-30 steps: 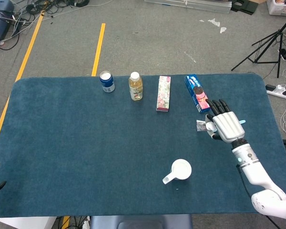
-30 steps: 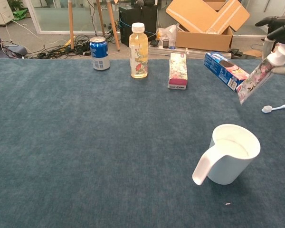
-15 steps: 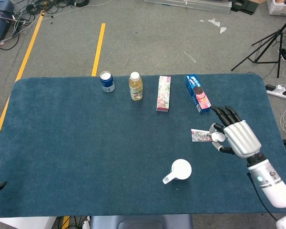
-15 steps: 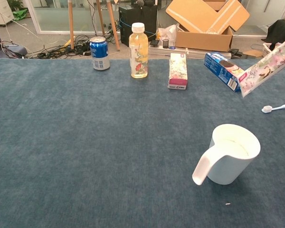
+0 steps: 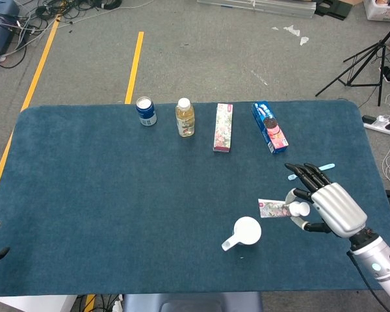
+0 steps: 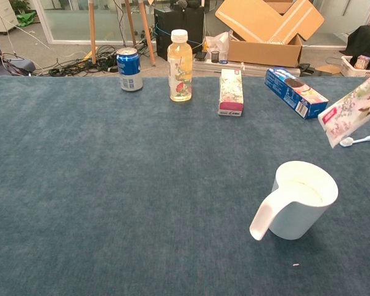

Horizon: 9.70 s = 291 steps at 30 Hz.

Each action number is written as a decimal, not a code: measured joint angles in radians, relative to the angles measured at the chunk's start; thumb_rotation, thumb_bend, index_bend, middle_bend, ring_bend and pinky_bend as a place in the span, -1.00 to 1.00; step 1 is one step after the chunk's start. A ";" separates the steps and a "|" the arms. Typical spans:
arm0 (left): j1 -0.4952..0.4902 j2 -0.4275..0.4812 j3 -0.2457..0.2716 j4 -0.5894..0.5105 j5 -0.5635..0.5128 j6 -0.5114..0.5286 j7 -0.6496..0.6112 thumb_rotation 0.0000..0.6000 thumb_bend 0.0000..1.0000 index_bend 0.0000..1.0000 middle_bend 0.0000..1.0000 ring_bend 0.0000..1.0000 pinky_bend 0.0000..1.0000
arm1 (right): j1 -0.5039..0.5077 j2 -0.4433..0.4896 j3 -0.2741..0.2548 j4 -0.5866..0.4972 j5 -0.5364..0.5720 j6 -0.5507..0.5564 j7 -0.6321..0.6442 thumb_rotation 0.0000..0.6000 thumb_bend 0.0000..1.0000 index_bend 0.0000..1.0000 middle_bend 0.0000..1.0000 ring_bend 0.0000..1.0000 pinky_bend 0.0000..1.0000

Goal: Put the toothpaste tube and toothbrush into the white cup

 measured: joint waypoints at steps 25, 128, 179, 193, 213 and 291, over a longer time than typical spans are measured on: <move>0.005 0.007 0.001 -0.004 0.006 0.006 -0.015 1.00 -1.00 -0.23 -0.73 -0.68 -0.67 | 0.065 -0.018 -0.031 -0.024 -0.057 -0.150 0.040 1.00 -0.47 0.15 -1.00 -1.00 -1.00; 0.006 0.020 -0.006 -0.023 0.003 0.012 -0.027 1.00 -1.00 -0.23 -0.73 -0.68 -0.66 | 0.241 -0.241 -0.051 0.100 0.078 -0.356 -0.009 1.00 -0.49 -0.34 -1.00 -1.00 -1.00; 0.006 0.024 -0.001 -0.017 0.011 0.005 -0.045 1.00 -1.00 -0.23 -0.73 -0.68 -0.64 | 0.283 -0.487 0.157 0.633 0.828 -0.400 -0.601 1.00 -0.54 -0.44 0.70 0.80 0.88; 0.005 0.026 0.001 -0.017 0.010 -0.001 -0.047 1.00 -1.00 -0.23 -0.73 -0.68 -0.64 | 0.308 -0.672 0.132 1.012 0.759 -0.471 -0.548 1.00 -0.59 -0.23 0.60 0.56 0.61; 0.006 0.029 0.004 -0.020 0.013 -0.001 -0.050 1.00 -1.00 -0.23 -0.73 -0.68 -0.64 | 0.337 -0.783 0.106 1.188 0.632 -0.647 -0.412 1.00 -0.59 -0.04 0.58 0.56 0.60; 0.009 0.037 0.006 -0.023 0.019 -0.001 -0.068 1.00 -1.00 -0.23 -0.73 -0.68 -0.64 | 0.349 -0.921 0.132 1.405 0.600 -0.786 -0.455 1.00 -0.58 0.11 0.57 0.55 0.59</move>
